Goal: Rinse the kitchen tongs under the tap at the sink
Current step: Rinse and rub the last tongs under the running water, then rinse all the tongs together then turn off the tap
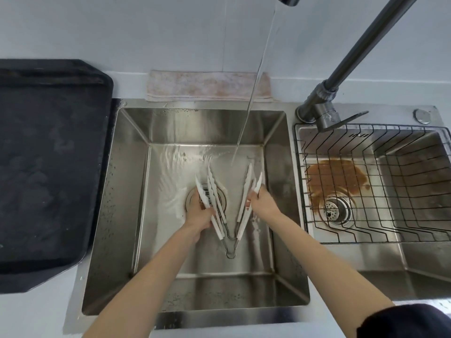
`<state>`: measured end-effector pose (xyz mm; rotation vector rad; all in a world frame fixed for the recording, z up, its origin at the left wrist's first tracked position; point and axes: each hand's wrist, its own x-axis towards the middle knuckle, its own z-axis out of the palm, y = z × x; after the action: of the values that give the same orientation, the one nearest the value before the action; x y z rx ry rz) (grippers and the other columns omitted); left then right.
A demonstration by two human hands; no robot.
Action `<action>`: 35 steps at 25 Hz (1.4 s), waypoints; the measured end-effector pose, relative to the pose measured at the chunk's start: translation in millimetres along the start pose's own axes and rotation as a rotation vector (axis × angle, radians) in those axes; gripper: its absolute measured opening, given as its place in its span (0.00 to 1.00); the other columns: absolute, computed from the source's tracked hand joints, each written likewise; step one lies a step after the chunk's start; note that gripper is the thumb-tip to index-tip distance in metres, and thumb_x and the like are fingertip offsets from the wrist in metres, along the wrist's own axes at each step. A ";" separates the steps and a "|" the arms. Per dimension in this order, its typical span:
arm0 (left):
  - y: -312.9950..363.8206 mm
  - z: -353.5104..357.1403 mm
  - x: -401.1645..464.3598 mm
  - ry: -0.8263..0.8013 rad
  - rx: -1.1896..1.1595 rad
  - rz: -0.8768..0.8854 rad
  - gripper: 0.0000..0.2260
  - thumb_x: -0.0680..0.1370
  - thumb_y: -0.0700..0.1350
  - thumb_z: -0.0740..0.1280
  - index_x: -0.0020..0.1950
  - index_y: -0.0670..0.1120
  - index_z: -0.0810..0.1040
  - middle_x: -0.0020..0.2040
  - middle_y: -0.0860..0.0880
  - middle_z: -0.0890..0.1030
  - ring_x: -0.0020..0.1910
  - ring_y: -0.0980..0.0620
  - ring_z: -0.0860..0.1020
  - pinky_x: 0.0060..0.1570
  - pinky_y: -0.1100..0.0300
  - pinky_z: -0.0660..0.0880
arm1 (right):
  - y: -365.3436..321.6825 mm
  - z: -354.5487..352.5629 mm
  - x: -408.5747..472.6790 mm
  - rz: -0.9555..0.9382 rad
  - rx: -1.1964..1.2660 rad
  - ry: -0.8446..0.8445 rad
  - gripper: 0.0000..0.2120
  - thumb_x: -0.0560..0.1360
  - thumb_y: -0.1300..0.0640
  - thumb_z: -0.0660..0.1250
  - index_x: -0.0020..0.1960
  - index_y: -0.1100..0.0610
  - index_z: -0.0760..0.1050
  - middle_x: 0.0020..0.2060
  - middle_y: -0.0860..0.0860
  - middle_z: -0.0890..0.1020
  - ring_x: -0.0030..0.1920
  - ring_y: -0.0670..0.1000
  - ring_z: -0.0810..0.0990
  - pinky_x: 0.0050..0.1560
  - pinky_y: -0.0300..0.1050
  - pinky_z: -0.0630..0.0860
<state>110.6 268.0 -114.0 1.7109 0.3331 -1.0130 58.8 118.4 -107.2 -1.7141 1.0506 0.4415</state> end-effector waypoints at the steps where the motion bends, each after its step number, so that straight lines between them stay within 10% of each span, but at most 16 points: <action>1: -6.0 1.6 0.3 0.013 0.019 -0.008 0.22 0.75 0.33 0.61 0.63 0.55 0.67 0.53 0.47 0.78 0.55 0.44 0.77 0.53 0.48 0.77 | 5.8 4.8 1.8 0.016 -0.006 -0.003 0.22 0.81 0.58 0.50 0.72 0.64 0.55 0.62 0.63 0.75 0.50 0.54 0.78 0.44 0.42 0.72; 7: -34.9 10.1 2.2 0.108 0.198 -0.023 0.28 0.76 0.35 0.61 0.73 0.52 0.59 0.62 0.44 0.77 0.60 0.44 0.75 0.63 0.49 0.72 | 31.7 22.7 4.7 0.126 -0.048 0.015 0.25 0.81 0.57 0.50 0.75 0.61 0.48 0.67 0.61 0.70 0.65 0.60 0.71 0.65 0.50 0.69; 20: -39.4 21.2 26.2 0.165 0.368 0.011 0.23 0.78 0.40 0.58 0.73 0.49 0.60 0.64 0.38 0.73 0.62 0.40 0.73 0.65 0.49 0.68 | 52.7 35.8 15.0 0.067 -0.176 0.143 0.23 0.80 0.52 0.53 0.73 0.58 0.58 0.70 0.60 0.64 0.66 0.60 0.68 0.65 0.51 0.66; 28: -32.6 21.6 35.0 0.144 0.668 0.002 0.30 0.74 0.54 0.64 0.71 0.42 0.59 0.69 0.40 0.67 0.68 0.41 0.65 0.62 0.50 0.67 | 47.8 40.5 23.7 0.086 -0.456 0.198 0.35 0.70 0.39 0.65 0.65 0.62 0.59 0.62 0.59 0.69 0.58 0.61 0.75 0.45 0.49 0.70; 35: -31.4 34.1 44.2 0.203 0.818 0.004 0.29 0.75 0.52 0.64 0.67 0.36 0.60 0.66 0.38 0.68 0.64 0.41 0.69 0.58 0.50 0.69 | 38.1 47.2 29.0 0.027 -0.508 0.177 0.25 0.73 0.52 0.65 0.62 0.64 0.60 0.61 0.62 0.69 0.52 0.62 0.78 0.40 0.48 0.70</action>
<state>100.8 239.0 -170.3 2.5563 0.0285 -1.0447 52.7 144.8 -168.6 -2.2221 1.1548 0.6207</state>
